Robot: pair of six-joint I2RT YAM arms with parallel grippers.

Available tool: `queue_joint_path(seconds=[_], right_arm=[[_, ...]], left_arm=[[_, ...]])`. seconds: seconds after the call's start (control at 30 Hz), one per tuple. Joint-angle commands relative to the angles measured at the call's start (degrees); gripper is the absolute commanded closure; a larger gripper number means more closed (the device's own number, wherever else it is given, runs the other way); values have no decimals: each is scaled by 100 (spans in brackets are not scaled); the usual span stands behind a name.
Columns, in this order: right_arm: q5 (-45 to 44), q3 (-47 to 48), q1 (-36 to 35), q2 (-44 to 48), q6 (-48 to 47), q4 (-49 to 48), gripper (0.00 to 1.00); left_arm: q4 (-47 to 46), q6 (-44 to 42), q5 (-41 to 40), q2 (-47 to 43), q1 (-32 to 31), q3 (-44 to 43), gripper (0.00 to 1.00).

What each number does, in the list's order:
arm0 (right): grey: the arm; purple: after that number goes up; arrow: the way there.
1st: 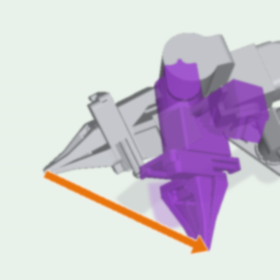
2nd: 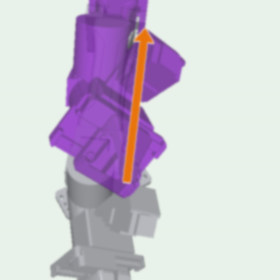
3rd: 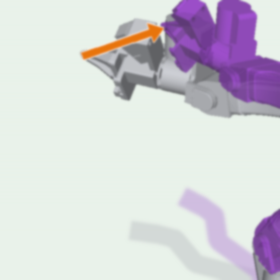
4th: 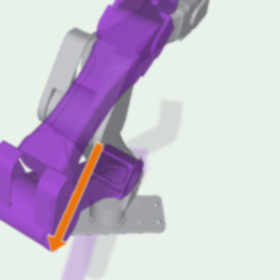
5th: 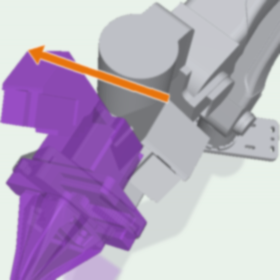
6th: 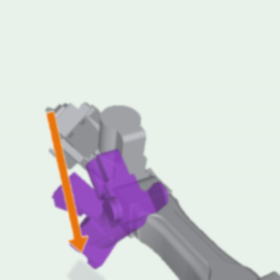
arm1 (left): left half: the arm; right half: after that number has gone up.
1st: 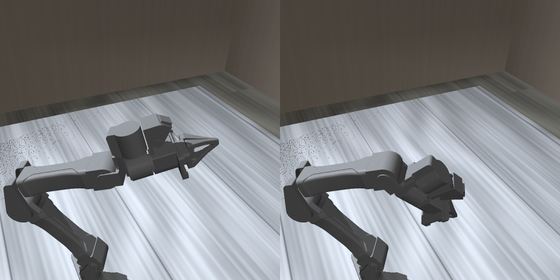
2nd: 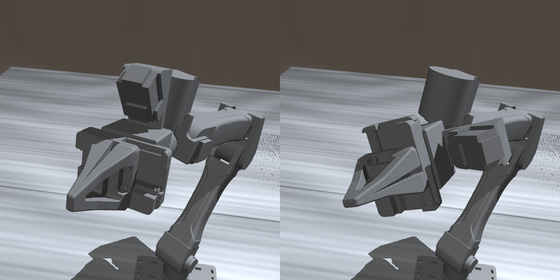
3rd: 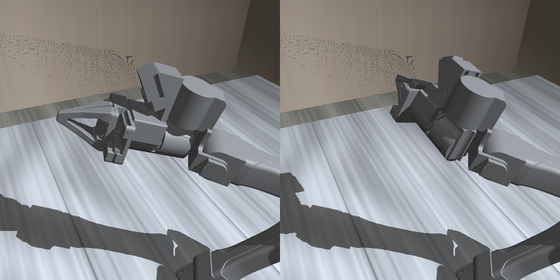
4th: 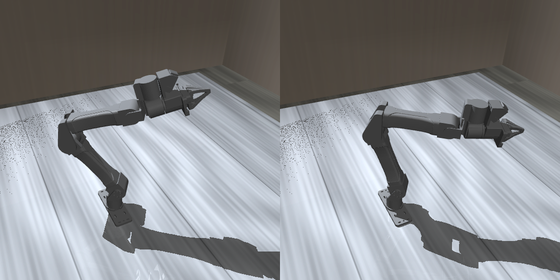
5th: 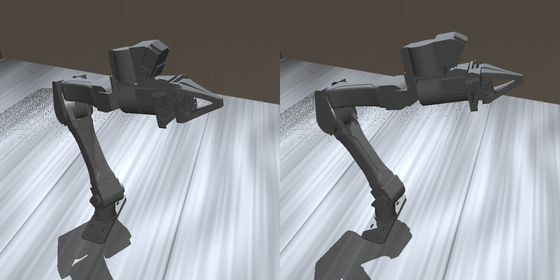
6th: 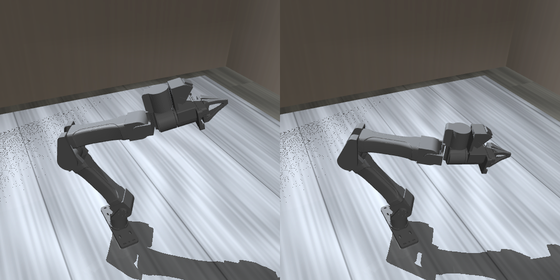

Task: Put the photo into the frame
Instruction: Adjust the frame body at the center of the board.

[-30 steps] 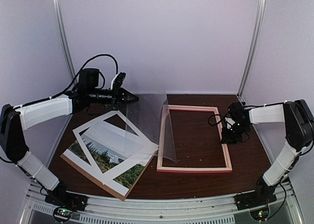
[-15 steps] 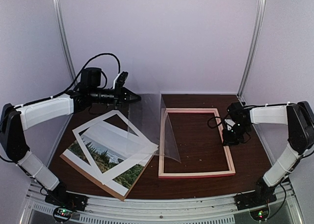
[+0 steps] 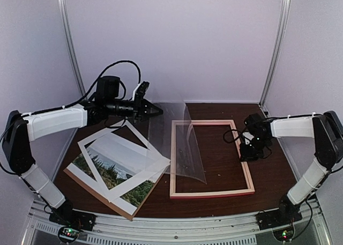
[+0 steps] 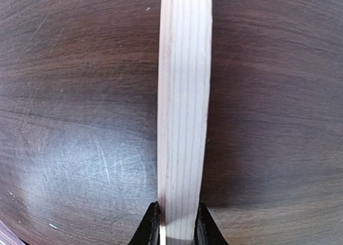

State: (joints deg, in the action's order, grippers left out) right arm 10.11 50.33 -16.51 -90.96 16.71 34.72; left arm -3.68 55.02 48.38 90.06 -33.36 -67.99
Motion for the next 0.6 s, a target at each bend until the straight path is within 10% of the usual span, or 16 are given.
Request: queue_joint_path(seconds=[0.0, 0.57], right_arm=[[199, -60, -98, -59, 8, -193, 83], [-26, 240, 912, 973, 17, 270, 39]], left_arm=[[-746, 191, -106, 174, -164, -223, 100], [-1940, 1136, -119, 1416, -1064, -1351, 100]])
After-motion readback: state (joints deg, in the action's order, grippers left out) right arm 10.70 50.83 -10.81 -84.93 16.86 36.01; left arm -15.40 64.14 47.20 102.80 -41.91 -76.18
